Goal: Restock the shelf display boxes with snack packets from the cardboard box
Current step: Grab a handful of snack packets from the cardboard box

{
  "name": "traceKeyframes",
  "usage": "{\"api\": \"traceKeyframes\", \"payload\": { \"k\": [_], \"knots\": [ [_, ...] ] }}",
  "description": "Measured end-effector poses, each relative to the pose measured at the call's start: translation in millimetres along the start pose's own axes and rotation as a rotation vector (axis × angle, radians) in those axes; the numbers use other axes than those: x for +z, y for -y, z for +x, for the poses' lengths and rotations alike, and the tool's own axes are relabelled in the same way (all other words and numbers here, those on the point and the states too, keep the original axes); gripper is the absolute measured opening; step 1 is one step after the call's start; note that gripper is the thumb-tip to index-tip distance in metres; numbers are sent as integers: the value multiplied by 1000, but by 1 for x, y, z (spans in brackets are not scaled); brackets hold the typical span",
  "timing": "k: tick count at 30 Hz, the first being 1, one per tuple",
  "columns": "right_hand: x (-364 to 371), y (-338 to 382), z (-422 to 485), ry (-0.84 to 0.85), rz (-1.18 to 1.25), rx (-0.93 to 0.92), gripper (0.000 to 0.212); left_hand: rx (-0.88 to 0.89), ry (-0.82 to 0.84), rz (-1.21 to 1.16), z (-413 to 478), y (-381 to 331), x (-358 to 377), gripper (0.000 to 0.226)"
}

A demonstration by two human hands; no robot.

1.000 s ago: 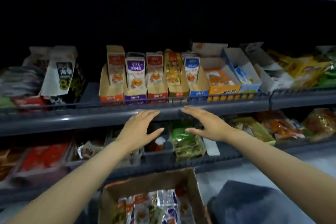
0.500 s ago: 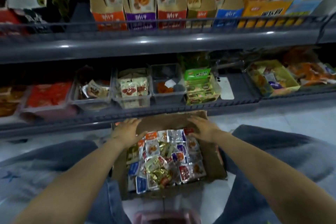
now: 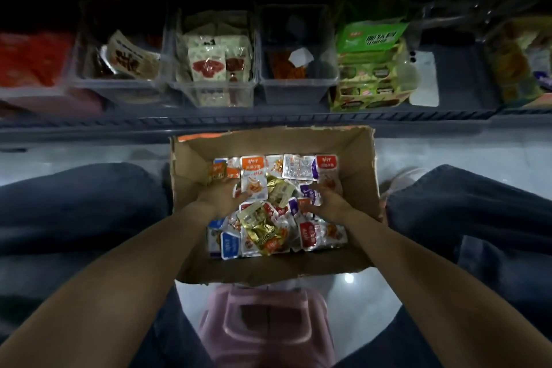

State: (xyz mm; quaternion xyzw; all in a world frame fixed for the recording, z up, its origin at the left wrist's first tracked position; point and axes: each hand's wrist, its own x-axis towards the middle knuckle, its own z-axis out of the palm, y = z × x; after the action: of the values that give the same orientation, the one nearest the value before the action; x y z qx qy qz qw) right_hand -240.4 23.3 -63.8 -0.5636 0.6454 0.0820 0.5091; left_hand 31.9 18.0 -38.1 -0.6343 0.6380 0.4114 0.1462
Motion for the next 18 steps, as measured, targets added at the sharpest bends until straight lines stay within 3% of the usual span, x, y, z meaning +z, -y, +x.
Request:
{"api": "traceKeyframes", "payload": {
  "k": [4,8,13,18],
  "knots": [
    [17,-1,9,44,191,90,59,-79,115,-89,11,-2,19,61],
    [39,-5,23,78,328,150,28,-138,201,-155,24,-2,35,60],
    [66,5,27,-15,408,156,41,-135,270,-233,33,-1,51,52],
    [86,12,36,12,444,183,47,-99,276,-242,38,0,60,54]
  ]
}}
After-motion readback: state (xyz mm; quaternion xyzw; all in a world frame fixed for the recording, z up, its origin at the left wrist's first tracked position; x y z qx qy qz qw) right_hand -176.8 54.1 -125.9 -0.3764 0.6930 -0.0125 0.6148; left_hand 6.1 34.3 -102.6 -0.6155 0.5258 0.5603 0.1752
